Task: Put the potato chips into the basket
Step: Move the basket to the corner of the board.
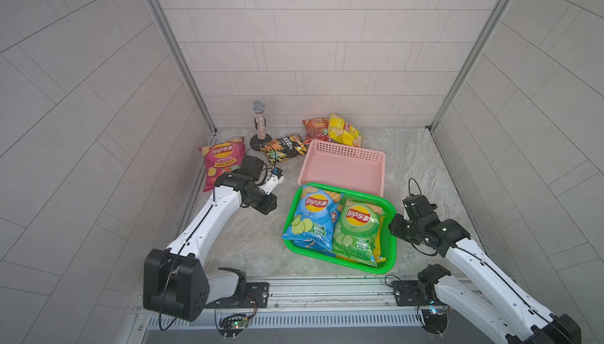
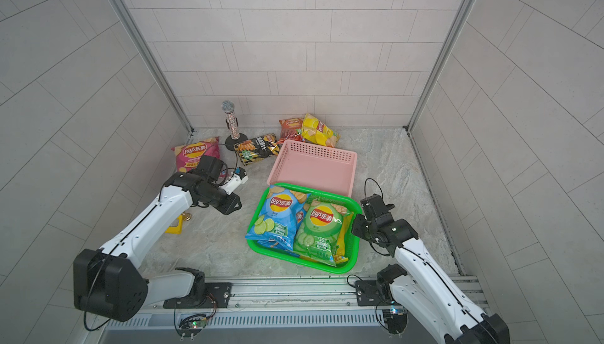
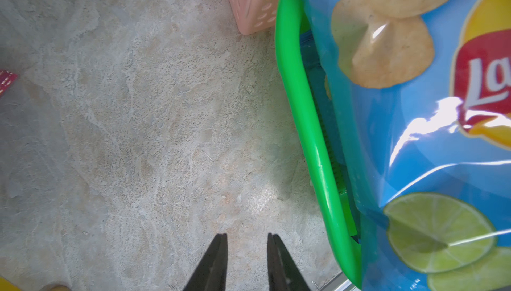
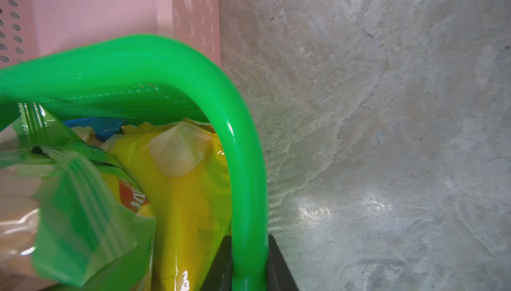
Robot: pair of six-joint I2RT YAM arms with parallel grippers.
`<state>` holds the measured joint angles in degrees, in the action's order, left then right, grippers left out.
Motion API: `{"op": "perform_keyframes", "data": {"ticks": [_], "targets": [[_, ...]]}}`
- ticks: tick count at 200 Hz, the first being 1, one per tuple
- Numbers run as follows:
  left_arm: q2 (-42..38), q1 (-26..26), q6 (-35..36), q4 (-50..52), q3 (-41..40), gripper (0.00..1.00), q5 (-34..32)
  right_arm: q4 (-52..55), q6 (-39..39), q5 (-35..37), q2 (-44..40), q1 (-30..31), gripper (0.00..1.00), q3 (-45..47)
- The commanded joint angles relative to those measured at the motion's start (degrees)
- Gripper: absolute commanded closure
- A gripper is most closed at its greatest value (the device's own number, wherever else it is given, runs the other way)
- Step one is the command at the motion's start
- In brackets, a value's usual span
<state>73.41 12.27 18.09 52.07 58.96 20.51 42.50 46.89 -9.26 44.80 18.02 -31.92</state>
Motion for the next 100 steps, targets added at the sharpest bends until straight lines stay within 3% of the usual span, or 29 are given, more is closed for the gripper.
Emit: {"op": "perform_keyframes", "data": {"ticks": [1, 22, 70, 100], "targets": [[0.15, -0.31, -0.42, -0.40, -0.51, 0.68, -1.19, 1.36, -0.69, 3.11, 0.11, -2.55, 0.92, -1.23], [0.79, -0.32, -0.25, -1.04, 0.07, 0.66, -1.85, 1.38, -2.04, 1.32, 0.13, -3.67, 0.93, -1.58], [8.11, -0.14, 1.18, -2.40, 7.11, 0.48, -1.61, 0.95, -5.04, -3.15, -1.02, -3.78, 0.92, -1.37], [17.36, 0.74, -1.59, -2.79, 16.20, 0.45, 0.91, -0.68, -3.85, -4.49, -1.56, -3.78, 0.78, 0.14]]}}
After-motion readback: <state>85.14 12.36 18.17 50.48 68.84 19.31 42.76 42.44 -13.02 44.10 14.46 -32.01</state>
